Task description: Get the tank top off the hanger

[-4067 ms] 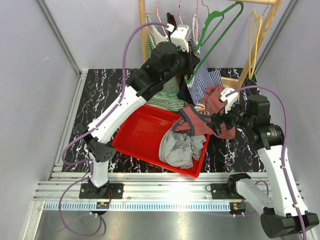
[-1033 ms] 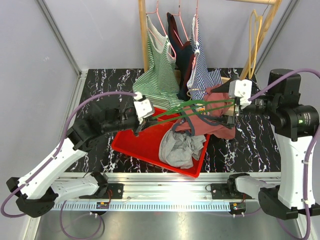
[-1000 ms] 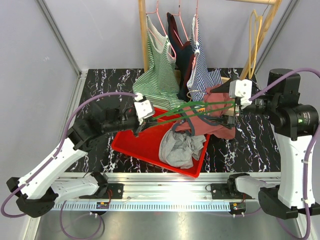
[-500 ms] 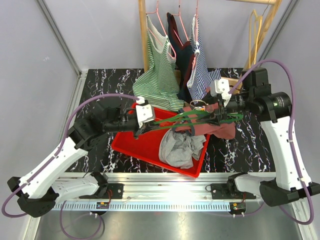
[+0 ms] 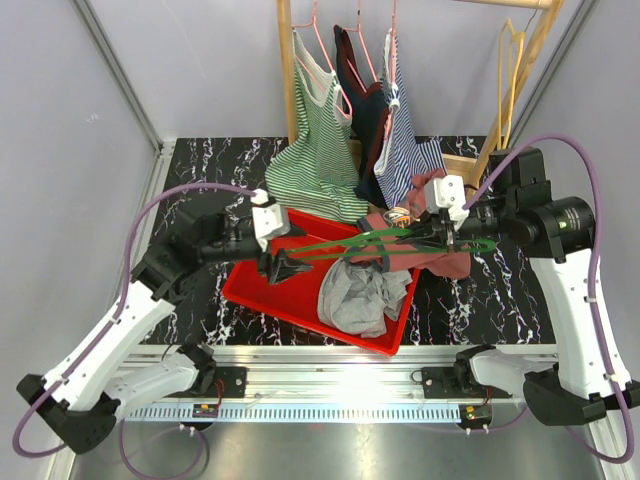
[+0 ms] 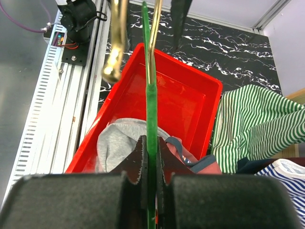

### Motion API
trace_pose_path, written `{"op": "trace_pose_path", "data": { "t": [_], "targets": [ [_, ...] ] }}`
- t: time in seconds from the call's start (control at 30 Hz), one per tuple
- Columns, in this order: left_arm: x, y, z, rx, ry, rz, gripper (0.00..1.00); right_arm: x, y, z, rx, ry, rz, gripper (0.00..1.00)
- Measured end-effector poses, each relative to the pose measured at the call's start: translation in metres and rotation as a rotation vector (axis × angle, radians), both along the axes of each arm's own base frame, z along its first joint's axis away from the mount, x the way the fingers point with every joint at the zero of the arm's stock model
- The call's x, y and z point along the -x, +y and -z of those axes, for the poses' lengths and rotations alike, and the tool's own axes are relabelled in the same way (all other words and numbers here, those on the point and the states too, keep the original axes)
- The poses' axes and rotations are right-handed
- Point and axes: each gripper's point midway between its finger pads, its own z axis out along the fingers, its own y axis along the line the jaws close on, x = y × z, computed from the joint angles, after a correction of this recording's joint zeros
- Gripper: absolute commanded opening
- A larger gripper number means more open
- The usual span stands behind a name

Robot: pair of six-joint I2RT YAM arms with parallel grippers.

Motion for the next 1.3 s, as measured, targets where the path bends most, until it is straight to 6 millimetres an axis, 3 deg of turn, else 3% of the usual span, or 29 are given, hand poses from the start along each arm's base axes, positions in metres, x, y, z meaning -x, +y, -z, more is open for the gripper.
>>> {"op": "trace_pose_path", "data": {
  "t": [0.13, 0.33, 0.67, 0.77, 0.9, 0.93, 1.03, 1.1, 1.17, 1.23, 1.27, 1.3],
  "targets": [
    [-0.005, 0.016, -0.002, 0.059, -0.001, -0.028, 0.73, 0.006, -0.003, 0.001, 0.011, 0.003, 0.002, 0.00],
    [0.006, 0.022, -0.016, 0.127, -0.079, 0.010, 0.73, 0.007, -0.006, 0.003, 0.016, 0.014, 0.011, 0.00],
    [0.010, 0.027, -0.006, 0.156, -0.113, 0.036, 0.67, 0.008, -0.015, -0.014, -0.025, -0.026, 0.047, 0.00],
    [0.009, 0.027, -0.007, 0.169, -0.119, 0.041, 0.61, 0.011, -0.014, -0.019, -0.045, -0.030, 0.038, 0.00],
    [0.009, 0.027, -0.012, 0.191, -0.131, 0.053, 0.44, 0.013, -0.013, -0.021, -0.059, -0.025, 0.025, 0.00],
    [0.010, 0.026, -0.014, 0.196, -0.131, 0.059, 0.25, 0.014, -0.013, -0.021, -0.060, -0.024, 0.025, 0.00],
    [0.011, 0.025, -0.016, 0.206, -0.126, 0.071, 0.02, 0.013, -0.013, -0.020, -0.059, -0.016, 0.026, 0.00],
    [0.010, 0.023, -0.015, 0.206, -0.115, 0.080, 0.00, 0.012, -0.013, -0.019, -0.059, -0.013, 0.029, 0.00],
    [0.009, 0.022, -0.013, 0.204, -0.107, 0.084, 0.00, 0.011, -0.014, -0.018, -0.059, -0.007, 0.036, 0.09],
    [0.008, 0.022, -0.012, 0.202, -0.099, 0.081, 0.00, 0.009, -0.014, -0.018, -0.064, 0.011, 0.050, 0.32],
    [0.007, 0.022, -0.012, 0.202, -0.096, 0.076, 0.00, 0.007, -0.013, -0.019, -0.067, 0.022, 0.060, 0.74],
    [0.006, 0.022, -0.012, 0.201, -0.094, 0.067, 0.00, 0.006, -0.013, -0.020, -0.071, 0.035, 0.072, 0.99]
  ]
}}
